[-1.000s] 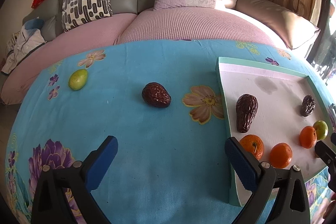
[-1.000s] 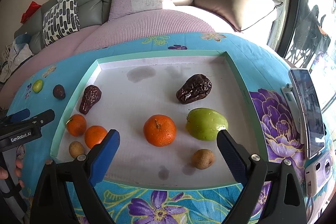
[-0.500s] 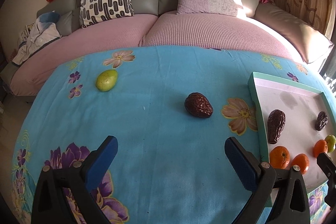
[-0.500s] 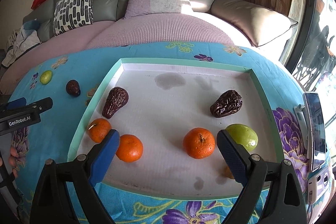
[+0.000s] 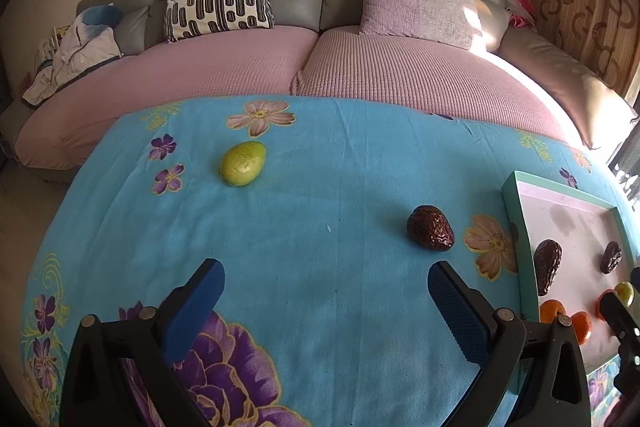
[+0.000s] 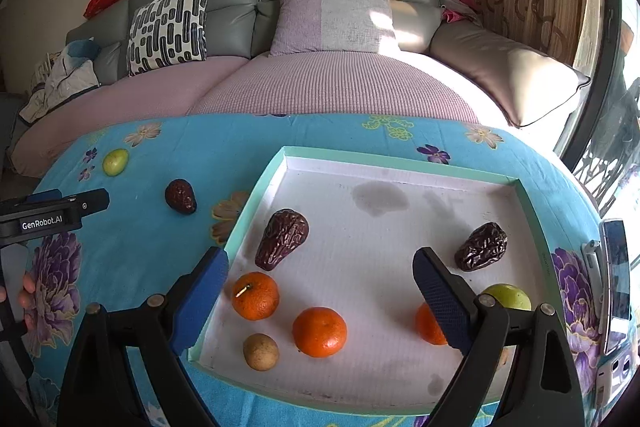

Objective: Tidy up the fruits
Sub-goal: 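Move both tools out of the tray toward the pear and date on the cover, then grasp the yellow-green pear with the left tool while the right tool grasps the dark red date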

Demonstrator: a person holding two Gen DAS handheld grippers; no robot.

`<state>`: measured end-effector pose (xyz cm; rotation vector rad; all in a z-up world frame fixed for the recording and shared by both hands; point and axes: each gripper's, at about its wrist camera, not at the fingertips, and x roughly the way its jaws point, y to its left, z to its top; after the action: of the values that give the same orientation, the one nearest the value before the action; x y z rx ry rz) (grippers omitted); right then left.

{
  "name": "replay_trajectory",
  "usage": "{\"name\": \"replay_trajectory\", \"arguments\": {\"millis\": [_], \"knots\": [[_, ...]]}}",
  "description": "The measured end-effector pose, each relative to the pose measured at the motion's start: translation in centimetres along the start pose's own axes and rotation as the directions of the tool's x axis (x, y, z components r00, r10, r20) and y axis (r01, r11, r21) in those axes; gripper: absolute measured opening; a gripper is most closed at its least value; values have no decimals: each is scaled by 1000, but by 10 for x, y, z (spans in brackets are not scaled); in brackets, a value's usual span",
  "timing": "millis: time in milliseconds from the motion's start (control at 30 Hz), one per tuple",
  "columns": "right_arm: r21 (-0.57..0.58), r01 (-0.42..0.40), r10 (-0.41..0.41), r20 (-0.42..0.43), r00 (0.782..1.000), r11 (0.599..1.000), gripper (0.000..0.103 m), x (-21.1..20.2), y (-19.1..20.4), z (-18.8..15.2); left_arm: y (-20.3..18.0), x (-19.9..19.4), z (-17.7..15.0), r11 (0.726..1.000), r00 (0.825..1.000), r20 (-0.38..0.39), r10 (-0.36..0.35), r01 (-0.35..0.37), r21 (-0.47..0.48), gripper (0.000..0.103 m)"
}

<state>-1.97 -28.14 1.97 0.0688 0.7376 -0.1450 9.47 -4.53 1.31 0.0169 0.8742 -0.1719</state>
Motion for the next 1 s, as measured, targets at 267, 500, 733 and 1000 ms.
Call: {"name": "replay_trajectory", "arguments": {"millis": [267, 500, 733, 1000], "knots": [[-89, -67, 65, -27, 997, 994, 94, 18, 40, 20, 38, 10, 34, 1000, 1000, 2, 10, -10, 14, 103], [-110, -148, 141, -71, 987, 983, 94, 37, 73, 38, 76, 27, 57, 1000, 1000, -13, 6, -7, -27, 102], [-155, -167, 154, -90, 984, 974, 94, 54, 100, 54, 82, 47, 70, 1000, 999, -49, -3, 3, -1, 102], [-184, -185, 164, -125, 979, 965, 90, 79, 119, 58, 86, 73, 76, 1000, 996, -91, 4, -3, 11, 97]]}}
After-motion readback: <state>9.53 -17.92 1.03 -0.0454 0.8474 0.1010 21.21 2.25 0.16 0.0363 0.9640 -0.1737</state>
